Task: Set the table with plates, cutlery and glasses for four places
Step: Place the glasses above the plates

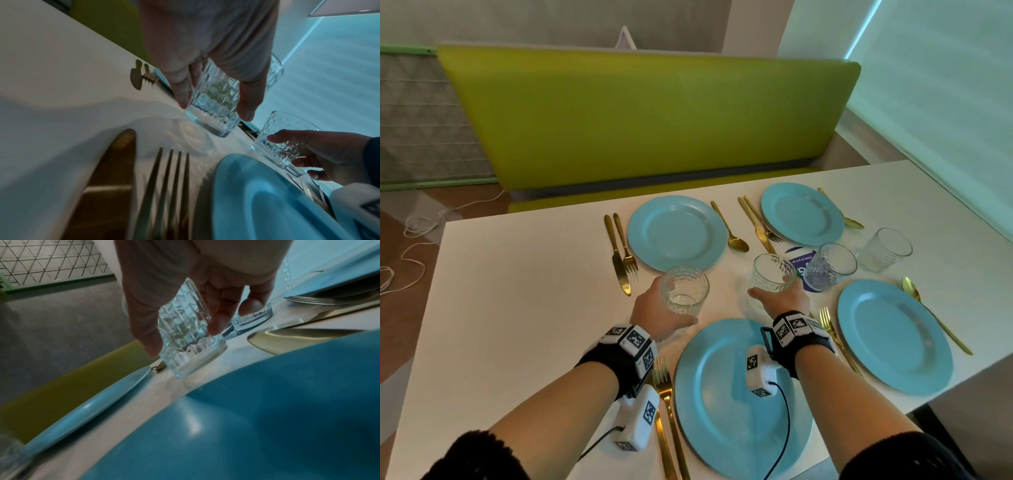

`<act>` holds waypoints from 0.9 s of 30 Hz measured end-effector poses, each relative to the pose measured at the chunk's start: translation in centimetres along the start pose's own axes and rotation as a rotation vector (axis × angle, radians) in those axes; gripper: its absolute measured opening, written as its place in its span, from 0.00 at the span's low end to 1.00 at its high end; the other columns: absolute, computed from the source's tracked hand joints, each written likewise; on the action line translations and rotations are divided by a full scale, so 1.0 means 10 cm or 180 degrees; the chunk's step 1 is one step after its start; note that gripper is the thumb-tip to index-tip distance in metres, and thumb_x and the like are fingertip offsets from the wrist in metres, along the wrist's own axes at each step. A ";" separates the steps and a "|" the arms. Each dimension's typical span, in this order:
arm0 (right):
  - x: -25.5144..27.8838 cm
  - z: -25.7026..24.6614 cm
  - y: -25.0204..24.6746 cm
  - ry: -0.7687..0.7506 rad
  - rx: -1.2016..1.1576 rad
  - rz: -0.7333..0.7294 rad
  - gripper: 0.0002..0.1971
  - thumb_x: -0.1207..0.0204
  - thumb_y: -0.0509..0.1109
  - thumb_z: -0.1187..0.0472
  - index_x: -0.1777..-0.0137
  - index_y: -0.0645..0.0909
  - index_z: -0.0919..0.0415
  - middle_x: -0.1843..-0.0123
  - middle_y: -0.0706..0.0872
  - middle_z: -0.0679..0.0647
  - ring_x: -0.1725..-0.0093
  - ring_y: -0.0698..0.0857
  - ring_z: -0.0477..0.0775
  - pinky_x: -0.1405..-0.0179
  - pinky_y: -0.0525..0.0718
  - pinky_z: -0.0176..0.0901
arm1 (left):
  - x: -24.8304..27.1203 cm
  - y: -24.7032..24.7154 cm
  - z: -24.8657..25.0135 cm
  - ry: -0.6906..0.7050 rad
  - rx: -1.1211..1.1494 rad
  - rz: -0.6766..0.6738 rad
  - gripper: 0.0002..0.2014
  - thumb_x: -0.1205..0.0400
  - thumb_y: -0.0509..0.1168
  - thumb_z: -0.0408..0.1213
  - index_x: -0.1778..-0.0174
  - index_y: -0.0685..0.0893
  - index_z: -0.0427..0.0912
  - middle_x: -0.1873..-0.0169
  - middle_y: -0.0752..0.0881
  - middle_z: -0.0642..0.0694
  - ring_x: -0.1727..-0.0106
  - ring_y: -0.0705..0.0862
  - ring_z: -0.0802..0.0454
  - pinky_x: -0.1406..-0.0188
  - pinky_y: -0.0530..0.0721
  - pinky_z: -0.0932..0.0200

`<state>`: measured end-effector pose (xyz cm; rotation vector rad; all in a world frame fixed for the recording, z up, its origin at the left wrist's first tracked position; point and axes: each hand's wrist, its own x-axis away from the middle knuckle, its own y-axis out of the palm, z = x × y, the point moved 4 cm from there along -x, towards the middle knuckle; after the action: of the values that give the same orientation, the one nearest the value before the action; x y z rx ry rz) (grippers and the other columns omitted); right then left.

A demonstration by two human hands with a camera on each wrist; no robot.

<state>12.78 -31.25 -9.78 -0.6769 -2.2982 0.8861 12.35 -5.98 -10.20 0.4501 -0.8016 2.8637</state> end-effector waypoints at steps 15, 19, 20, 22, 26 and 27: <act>-0.02 0.05 0.03 -0.0013 0.0024 -0.0041 0.49 0.41 0.83 0.48 0.23 0.61 0.61 0.29 0.78 0.63 0.29 0.75 0.64 0.31 0.74 0.52 | -0.06 0.07 -0.08 -0.0127 -0.0053 0.0091 0.45 0.39 0.83 0.40 0.26 0.70 0.46 0.32 0.81 0.46 0.31 0.79 0.47 0.35 0.76 0.61; -0.03 0.04 0.00 -0.0078 0.0062 -0.0092 0.51 0.42 0.84 0.48 0.23 0.60 0.61 0.30 0.78 0.63 0.29 0.76 0.65 0.32 0.75 0.53 | -0.07 0.08 -0.10 -0.0173 -0.0084 0.0089 0.44 0.39 0.83 0.41 0.27 0.70 0.45 0.32 0.81 0.46 0.32 0.80 0.47 0.35 0.76 0.61; -0.03 0.04 -0.01 -0.0104 0.0086 -0.0090 0.51 0.43 0.84 0.48 0.23 0.60 0.61 0.30 0.78 0.63 0.29 0.76 0.65 0.32 0.75 0.53 | -0.07 0.09 -0.09 -0.0179 -0.0098 0.0087 0.44 0.38 0.83 0.41 0.27 0.70 0.45 0.32 0.81 0.46 0.32 0.80 0.47 0.35 0.76 0.61; -0.04 0.05 -0.03 -0.0145 0.0080 -0.0087 0.51 0.43 0.85 0.50 0.23 0.61 0.60 0.30 0.79 0.63 0.30 0.77 0.64 0.32 0.76 0.52 | -0.08 0.10 -0.09 -0.0192 -0.0098 0.0082 0.44 0.38 0.83 0.40 0.27 0.71 0.44 0.33 0.81 0.45 0.32 0.80 0.46 0.35 0.76 0.59; -0.05 0.07 -0.07 -0.0201 0.0065 -0.0144 0.50 0.43 0.85 0.55 0.23 0.60 0.58 0.30 0.79 0.62 0.30 0.77 0.64 0.32 0.76 0.52 | -0.10 0.13 -0.09 -0.0211 -0.0052 0.0097 0.45 0.39 0.83 0.41 0.26 0.71 0.45 0.33 0.82 0.45 0.32 0.80 0.46 0.33 0.77 0.58; -0.04 0.08 -0.07 -0.0212 0.0069 -0.0172 0.50 0.42 0.85 0.55 0.22 0.60 0.58 0.30 0.79 0.61 0.30 0.77 0.64 0.32 0.76 0.53 | -0.10 0.14 -0.09 -0.0214 -0.0039 0.0092 0.45 0.39 0.83 0.41 0.26 0.71 0.45 0.33 0.82 0.45 0.32 0.80 0.46 0.33 0.77 0.58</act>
<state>12.42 -32.33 -9.86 -0.5814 -2.3507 0.9196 12.82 -6.80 -11.93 0.5401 -0.8431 2.8824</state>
